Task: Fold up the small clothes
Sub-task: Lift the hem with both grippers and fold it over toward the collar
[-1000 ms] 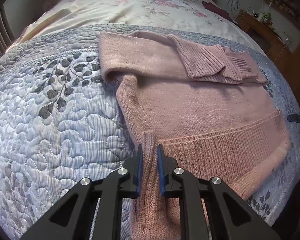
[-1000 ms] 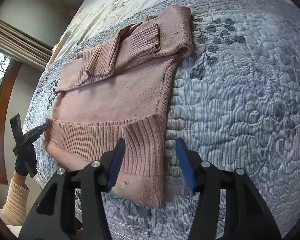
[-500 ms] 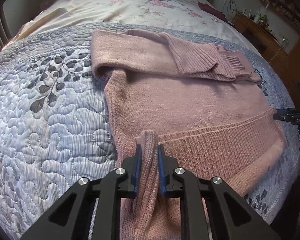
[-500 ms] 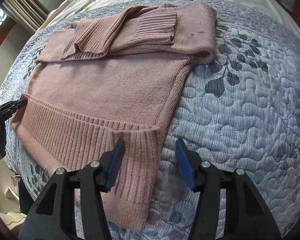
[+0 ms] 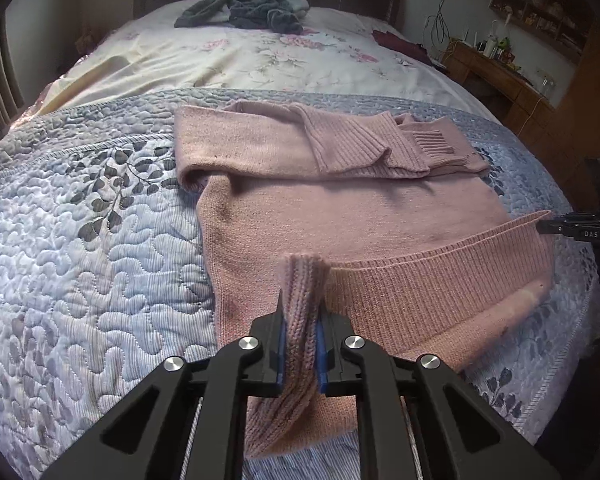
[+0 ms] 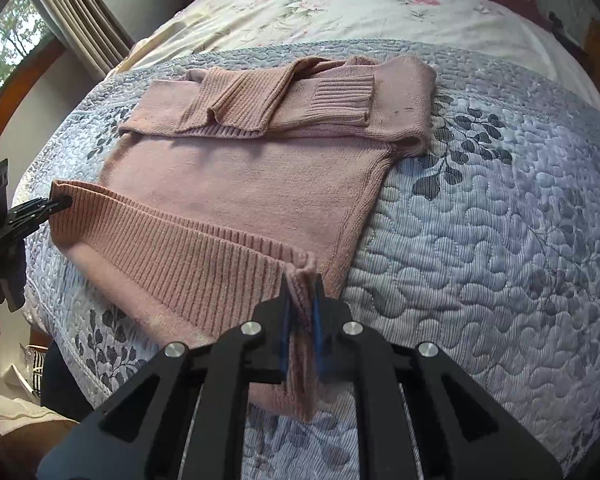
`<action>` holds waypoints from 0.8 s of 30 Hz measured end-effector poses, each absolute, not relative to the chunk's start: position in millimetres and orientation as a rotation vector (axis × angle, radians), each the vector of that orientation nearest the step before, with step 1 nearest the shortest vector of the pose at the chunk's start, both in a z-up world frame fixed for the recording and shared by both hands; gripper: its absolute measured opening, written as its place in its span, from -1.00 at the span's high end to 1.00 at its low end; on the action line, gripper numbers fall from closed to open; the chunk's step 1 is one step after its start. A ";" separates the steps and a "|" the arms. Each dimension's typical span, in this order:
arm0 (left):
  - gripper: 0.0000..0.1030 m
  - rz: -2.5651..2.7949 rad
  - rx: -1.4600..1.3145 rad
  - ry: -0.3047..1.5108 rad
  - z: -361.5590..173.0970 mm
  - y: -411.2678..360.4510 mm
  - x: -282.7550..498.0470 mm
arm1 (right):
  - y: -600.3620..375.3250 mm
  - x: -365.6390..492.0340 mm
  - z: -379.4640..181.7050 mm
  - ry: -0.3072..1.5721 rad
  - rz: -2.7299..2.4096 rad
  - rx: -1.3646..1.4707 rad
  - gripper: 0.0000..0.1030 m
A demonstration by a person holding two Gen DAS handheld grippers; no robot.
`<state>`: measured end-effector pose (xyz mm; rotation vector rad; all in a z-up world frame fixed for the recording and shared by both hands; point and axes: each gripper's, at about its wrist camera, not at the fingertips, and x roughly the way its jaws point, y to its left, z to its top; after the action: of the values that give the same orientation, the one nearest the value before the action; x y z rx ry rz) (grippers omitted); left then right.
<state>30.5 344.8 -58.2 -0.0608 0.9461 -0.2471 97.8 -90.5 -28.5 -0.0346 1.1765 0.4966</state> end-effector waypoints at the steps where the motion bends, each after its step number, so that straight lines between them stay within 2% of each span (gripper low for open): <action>1: 0.79 -0.250 -0.063 0.935 -53.3 345.0 27.6 | -92.5 93.6 -23.6 1.172 0.514 -0.014 0.85; 7: 0.80 -0.237 -0.120 0.859 -14.0 355.7 50.1 | -103.4 115.1 20.4 1.116 0.544 0.098 0.85; 14: 0.80 -0.174 -0.136 0.740 24.5 364.3 134.3 | -97.5 199.6 68.8 1.016 0.471 0.094 0.85; 18: 0.80 -0.124 -0.131 0.731 17.6 367.9 192.4 | -84.5 253.9 64.8 1.019 0.427 0.079 0.85; 24: 0.80 -0.078 -0.142 0.786 -24.1 370.2 258.4 | -65.2 318.8 25.7 1.072 0.375 0.065 0.85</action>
<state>258.4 370.2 -24.1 -0.1424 0.7864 -0.0780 318.8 -65.2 25.7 0.0653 1.0722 0.3754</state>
